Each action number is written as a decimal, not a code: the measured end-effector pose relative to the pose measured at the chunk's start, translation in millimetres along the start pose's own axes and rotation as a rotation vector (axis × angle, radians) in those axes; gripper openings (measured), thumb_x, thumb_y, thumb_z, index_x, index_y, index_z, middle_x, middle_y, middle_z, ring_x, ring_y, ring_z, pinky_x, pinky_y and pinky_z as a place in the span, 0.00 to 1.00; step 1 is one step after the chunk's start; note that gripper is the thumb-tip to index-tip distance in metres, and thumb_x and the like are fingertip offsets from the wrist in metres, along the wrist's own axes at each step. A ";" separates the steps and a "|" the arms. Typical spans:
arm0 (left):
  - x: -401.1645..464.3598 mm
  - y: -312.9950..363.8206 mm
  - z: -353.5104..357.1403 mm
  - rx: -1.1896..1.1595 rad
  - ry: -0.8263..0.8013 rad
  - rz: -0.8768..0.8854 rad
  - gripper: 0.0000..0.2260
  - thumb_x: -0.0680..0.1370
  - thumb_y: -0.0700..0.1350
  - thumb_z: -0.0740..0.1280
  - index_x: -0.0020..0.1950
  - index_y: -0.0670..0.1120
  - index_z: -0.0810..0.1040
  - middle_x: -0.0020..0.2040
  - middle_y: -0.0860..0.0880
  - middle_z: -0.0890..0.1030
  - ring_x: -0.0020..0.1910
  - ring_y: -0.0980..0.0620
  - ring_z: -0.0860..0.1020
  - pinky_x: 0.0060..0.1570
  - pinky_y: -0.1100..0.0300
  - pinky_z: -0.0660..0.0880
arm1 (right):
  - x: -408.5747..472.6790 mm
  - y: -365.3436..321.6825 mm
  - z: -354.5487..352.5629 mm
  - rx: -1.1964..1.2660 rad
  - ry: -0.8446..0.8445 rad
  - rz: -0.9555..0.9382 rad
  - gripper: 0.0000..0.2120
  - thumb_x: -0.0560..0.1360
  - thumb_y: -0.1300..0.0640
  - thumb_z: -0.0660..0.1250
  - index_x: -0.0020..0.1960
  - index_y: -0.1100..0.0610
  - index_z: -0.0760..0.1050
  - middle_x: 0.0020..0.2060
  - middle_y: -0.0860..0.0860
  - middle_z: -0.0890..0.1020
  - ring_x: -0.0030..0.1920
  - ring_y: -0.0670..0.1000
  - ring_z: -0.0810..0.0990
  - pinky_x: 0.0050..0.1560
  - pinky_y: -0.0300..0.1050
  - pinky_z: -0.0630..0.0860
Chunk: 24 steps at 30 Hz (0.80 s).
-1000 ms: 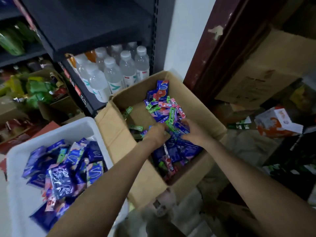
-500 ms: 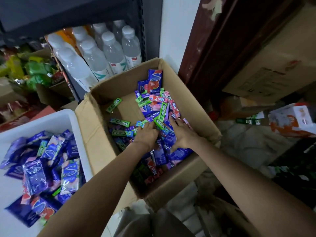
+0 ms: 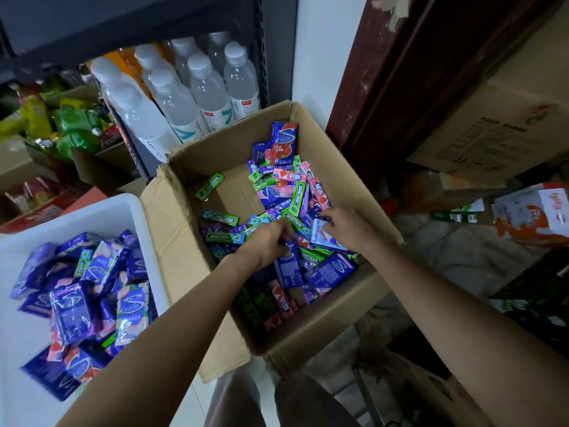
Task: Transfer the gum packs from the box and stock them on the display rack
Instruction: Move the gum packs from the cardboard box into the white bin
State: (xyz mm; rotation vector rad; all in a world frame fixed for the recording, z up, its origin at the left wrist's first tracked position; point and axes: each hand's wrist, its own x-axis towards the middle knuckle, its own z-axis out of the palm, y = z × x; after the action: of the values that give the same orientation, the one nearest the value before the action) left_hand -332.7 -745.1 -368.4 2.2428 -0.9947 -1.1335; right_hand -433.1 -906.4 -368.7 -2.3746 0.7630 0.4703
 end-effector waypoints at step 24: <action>-24.8 7.3 -13.9 -0.524 0.410 -0.299 0.07 0.75 0.40 0.68 0.50 0.45 0.72 0.48 0.41 0.79 0.44 0.44 0.80 0.43 0.50 0.81 | -19.2 -15.4 10.5 0.559 0.090 0.099 0.19 0.70 0.50 0.73 0.53 0.57 0.69 0.41 0.47 0.75 0.40 0.47 0.75 0.39 0.40 0.71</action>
State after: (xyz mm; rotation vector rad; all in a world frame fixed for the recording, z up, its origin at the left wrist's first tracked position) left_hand -334.3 -730.2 -343.3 2.0916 -0.1716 -0.8607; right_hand -439.9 -881.8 -360.7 -1.8511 0.9171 0.1570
